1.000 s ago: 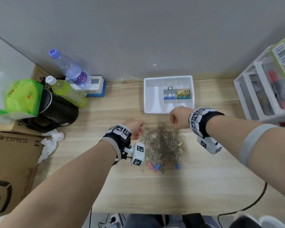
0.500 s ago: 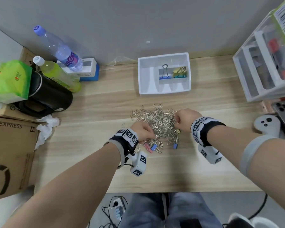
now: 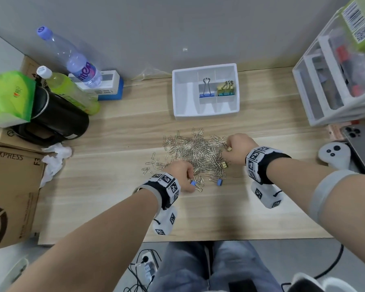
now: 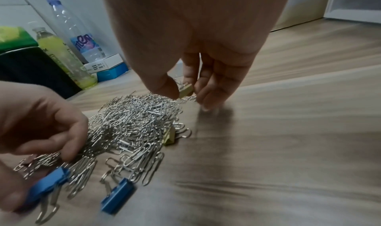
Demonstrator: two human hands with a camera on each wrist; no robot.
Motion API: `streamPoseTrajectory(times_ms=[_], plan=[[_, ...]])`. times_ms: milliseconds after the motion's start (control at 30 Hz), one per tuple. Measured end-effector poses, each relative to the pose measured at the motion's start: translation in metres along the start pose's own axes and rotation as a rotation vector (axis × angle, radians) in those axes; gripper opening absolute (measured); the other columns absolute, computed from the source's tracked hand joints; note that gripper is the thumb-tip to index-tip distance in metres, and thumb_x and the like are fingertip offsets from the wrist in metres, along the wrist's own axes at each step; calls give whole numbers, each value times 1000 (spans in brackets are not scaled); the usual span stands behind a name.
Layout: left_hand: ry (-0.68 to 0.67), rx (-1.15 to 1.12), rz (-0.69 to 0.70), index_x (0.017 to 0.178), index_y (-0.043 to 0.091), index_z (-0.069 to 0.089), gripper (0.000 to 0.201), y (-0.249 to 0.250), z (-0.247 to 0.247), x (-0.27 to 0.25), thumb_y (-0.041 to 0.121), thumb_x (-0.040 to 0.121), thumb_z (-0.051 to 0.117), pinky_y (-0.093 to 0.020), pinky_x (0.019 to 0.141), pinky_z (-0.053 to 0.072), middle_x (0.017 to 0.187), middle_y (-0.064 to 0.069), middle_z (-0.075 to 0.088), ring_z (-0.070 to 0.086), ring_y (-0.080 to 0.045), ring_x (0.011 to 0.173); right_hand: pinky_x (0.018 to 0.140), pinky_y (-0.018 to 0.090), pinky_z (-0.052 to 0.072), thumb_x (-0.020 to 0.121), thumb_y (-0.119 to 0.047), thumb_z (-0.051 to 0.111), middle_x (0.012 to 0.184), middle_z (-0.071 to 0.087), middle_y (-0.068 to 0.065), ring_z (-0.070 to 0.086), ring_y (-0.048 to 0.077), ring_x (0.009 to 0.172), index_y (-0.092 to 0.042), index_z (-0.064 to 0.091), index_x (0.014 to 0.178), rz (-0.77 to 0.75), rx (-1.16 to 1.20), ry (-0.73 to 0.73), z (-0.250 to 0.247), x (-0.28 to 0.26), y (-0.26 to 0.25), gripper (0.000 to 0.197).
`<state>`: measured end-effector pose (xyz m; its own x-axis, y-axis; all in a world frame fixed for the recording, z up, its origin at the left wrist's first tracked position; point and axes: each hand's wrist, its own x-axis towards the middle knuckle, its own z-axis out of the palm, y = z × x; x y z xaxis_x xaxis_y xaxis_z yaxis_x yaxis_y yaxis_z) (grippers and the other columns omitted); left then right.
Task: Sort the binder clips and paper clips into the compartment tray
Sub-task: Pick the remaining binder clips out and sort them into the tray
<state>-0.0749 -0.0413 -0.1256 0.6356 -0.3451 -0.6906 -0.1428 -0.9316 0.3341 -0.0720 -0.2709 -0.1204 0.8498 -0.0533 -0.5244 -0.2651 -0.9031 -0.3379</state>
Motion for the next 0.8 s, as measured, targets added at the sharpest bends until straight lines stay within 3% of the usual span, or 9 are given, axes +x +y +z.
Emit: streamPoseTrajectory(times_ms=[100,200,333,467,567,667,800], plan=[[33,60,21,74,30,60,21,1,3,-1,27,62,77,-22,54,45,66,14,55,55,-8,61,72,33,56,80,-28,63,91,70,12,65,27,84,-5,68,83,11,4,-59,-1,-1,4,24],[40,31,16,74,27,63,14,1,4,0,24,66,75,-21,55,47,61,15,53,55,-9,61,75,31,56,75,-22,65,90,68,1,64,22,85,-19,68,77,-12,23,-118,2,-3,7,5],[34,7,-2,76,24,66,11,0,4,4,19,68,73,-20,55,47,67,14,57,58,-10,63,75,25,48,80,-22,64,82,58,-9,59,17,85,-26,70,85,-49,53,-133,5,-6,7,9],[26,19,-31,77,25,64,14,1,2,8,19,67,72,-23,57,50,75,10,62,60,-13,67,71,27,47,88,-28,59,88,66,-1,60,18,81,-22,65,80,-51,80,-107,6,-4,10,11],[38,27,-43,78,25,63,13,1,0,9,22,68,71,-24,56,51,72,8,60,59,-14,64,73,24,41,90,-18,55,96,64,2,54,18,83,-13,66,92,-29,115,-82,1,-2,11,13],[57,27,-41,82,26,60,19,2,-1,8,23,68,72,-20,48,42,67,10,55,52,-10,57,78,22,39,86,-6,50,97,55,-2,51,17,90,-13,69,102,-21,138,-126,-4,-2,11,26],[78,101,37,89,28,54,25,3,-1,6,22,71,69,-21,45,33,70,11,52,49,-9,58,84,29,48,84,0,44,102,64,-1,58,21,94,-20,67,88,-65,133,-237,0,-3,10,31]])
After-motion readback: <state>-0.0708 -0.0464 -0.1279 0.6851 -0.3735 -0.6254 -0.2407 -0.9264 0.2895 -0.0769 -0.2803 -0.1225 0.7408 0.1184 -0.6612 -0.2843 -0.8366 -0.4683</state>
